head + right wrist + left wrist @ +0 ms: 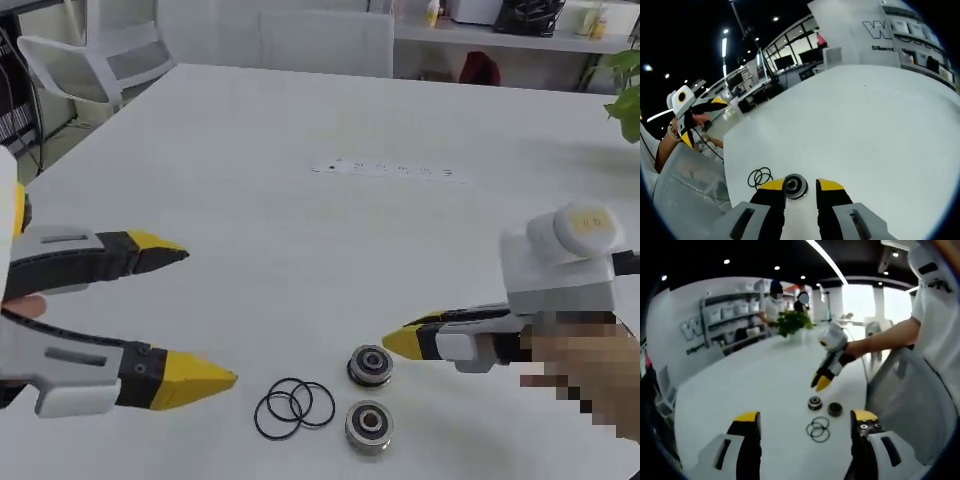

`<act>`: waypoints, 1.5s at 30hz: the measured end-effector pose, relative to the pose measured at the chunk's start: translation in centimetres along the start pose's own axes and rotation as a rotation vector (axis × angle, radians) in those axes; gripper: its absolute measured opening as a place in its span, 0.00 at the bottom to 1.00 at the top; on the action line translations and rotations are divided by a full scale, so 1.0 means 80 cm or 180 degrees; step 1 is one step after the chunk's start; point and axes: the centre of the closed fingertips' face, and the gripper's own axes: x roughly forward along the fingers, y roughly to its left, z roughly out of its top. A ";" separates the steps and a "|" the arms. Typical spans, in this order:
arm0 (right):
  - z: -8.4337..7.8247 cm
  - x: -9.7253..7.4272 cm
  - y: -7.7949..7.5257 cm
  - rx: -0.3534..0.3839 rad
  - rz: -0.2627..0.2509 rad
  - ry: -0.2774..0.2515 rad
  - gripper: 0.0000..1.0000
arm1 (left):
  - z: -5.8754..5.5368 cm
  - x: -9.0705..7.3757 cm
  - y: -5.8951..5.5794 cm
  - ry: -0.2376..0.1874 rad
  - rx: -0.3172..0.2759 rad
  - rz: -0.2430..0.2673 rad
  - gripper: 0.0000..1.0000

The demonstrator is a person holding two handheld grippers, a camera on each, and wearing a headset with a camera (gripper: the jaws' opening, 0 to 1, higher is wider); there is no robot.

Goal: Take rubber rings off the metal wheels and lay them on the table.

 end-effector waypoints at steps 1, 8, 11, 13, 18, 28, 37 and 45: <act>-0.003 0.000 -0.001 0.0001 -0.0005 0.0019 0.21 | 0.005 0.006 -0.001 -0.0024 0.0049 -0.0028 0.72; -0.013 0.000 0.006 0.0029 0.0139 0.0062 0.32 | 0.024 0.046 -0.006 -0.0005 0.0277 -0.0284 0.66; -0.023 0.004 0.012 -0.0137 0.0197 0.0182 0.33 | 0.031 0.064 -0.009 -0.0006 0.0419 -0.0393 0.63; -0.031 0.008 0.010 -0.0164 0.0205 0.0253 0.33 | 0.042 0.078 -0.014 -0.0139 0.0278 -0.0526 0.64; -0.034 0.012 0.010 -0.0386 0.0203 0.0229 0.30 | 0.042 0.102 -0.019 -0.0098 0.0433 -0.0754 0.61; -0.034 0.023 0.012 -0.0793 0.0218 0.0146 0.24 | 0.035 0.157 -0.003 -0.0199 0.0400 -0.0804 0.52; -0.040 0.029 0.010 -0.0948 0.0188 0.0194 0.24 | -0.013 0.195 -0.019 -0.0020 0.0212 -0.0897 0.40; -0.041 0.032 0.012 -0.0994 0.0183 0.0197 0.22 | -0.042 0.209 -0.034 0.0095 0.0245 -0.0942 0.30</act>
